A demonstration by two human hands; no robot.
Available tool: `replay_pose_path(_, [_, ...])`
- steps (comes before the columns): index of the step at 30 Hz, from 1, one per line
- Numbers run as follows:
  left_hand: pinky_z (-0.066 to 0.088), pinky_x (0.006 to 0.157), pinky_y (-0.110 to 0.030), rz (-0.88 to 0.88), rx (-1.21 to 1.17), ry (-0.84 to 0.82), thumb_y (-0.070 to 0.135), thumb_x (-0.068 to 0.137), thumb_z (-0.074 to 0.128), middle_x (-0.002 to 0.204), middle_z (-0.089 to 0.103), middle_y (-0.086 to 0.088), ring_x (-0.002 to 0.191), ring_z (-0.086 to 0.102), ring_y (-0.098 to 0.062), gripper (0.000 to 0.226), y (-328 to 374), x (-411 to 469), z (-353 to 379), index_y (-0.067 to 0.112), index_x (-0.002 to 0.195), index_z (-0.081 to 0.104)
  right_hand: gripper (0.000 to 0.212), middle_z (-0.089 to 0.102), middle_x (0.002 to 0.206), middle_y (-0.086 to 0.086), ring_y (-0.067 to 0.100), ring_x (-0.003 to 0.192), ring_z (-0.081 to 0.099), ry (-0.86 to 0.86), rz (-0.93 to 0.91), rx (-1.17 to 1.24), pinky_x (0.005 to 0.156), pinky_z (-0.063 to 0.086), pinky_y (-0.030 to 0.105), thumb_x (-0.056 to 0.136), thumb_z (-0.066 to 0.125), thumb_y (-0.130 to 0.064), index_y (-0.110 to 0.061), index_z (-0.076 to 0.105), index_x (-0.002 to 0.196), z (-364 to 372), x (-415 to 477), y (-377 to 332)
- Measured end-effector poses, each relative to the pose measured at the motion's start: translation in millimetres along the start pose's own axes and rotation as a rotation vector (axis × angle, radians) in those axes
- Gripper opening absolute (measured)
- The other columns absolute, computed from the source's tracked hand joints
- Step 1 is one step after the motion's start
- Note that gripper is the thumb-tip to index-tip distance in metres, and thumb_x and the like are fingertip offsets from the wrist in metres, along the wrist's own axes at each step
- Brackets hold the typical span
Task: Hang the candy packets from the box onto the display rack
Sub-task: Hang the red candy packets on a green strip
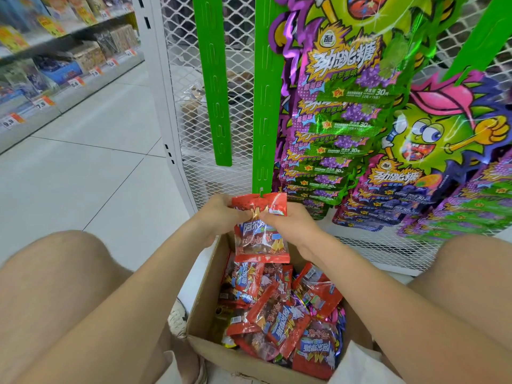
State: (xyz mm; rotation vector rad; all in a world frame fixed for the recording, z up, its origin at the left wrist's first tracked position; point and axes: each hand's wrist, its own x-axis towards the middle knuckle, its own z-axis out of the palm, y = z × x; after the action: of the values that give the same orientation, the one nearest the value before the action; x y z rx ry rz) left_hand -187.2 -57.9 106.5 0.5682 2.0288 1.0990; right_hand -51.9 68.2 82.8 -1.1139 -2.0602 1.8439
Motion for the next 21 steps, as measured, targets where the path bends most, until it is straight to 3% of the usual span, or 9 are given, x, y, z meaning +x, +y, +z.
replay_pose_path(3, [0.04,0.04,-0.01,0.016,-0.004,0.006,0.011,0.097,0.076,0.063,0.07,0.007,0.042,0.057,0.004,0.008,2.8,-2.7,0.7,0.009,0.104,0.077,0.017,0.075,0.094,-0.001,0.016,0.087,0.068,-0.006,0.018,0.014,0.068,0.05,0.025,0.095,0.078,-0.03,-0.014,0.074,0.094,-2.5,-4.6,0.5])
replay_pose_path(5, [0.042,0.046,-0.013,0.036,0.015,0.046,0.013,0.095,0.078,0.067,0.07,0.003,0.048,0.058,0.001,0.004,0.9,-0.9,1.7,0.011,0.098,0.079,0.033,0.06,0.073,-0.004,0.014,0.072,0.055,0.036,0.023,-0.016,0.062,0.043,0.028,0.095,0.078,-0.031,-0.013,0.059,0.075,-1.1,-2.2,4.9])
replay_pose_path(7, [0.045,0.054,-0.019,0.089,0.071,0.083,0.018,0.094,0.08,0.07,0.073,-0.004,0.057,0.062,-0.008,0.005,-3.3,1.9,3.4,0.015,0.09,0.079,0.04,0.054,0.07,0.005,0.017,0.068,0.049,0.1,-0.02,-0.058,0.063,0.04,0.032,0.093,0.078,-0.035,-0.004,0.059,0.076,2.2,1.0,8.7])
replay_pose_path(9, [0.045,0.059,-0.026,0.167,0.185,0.127,0.021,0.092,0.082,0.072,0.072,-0.008,0.063,0.062,-0.016,0.009,-7.8,5.8,6.3,0.018,0.089,0.074,0.042,0.065,0.073,0.011,0.018,0.066,0.052,0.182,-0.061,-0.12,0.061,0.042,0.033,0.091,0.079,-0.038,0.003,0.069,0.087,6.1,3.4,11.8])
replay_pose_path(13, [0.043,0.066,-0.03,0.319,0.394,0.22,0.014,0.094,0.078,0.092,0.067,0.0,0.082,0.063,-0.02,0.023,-11.2,11.0,10.3,0.02,0.107,0.06,0.046,0.066,0.069,0.009,0.021,0.065,0.058,0.275,-0.03,-0.276,0.059,0.046,0.034,0.086,0.08,-0.046,-0.006,0.064,0.071,9.1,7.6,22.4])
replay_pose_path(18, [0.049,0.064,-0.022,0.359,0.346,0.221,0.005,0.1,0.068,0.116,0.067,-0.002,0.099,0.068,-0.023,0.043,-22.1,21.8,11.5,0.023,0.132,0.046,0.044,0.055,0.066,0.002,0.019,0.064,0.052,0.18,0.042,-0.528,0.052,0.036,0.032,0.094,0.071,-0.047,-0.012,0.057,0.073,4.8,9.3,26.6])
replay_pose_path(21, [0.056,0.091,-0.033,0.371,0.271,0.269,-0.003,0.096,0.068,0.133,0.062,-0.005,0.119,0.064,-0.023,0.075,-32.5,23.2,18.6,0.019,0.155,0.029,0.033,0.052,0.065,-0.003,0.015,0.059,0.05,0.05,0.125,-0.675,0.05,0.04,0.03,0.096,0.069,-0.032,-0.013,0.057,0.072,-1.7,13.0,35.8])
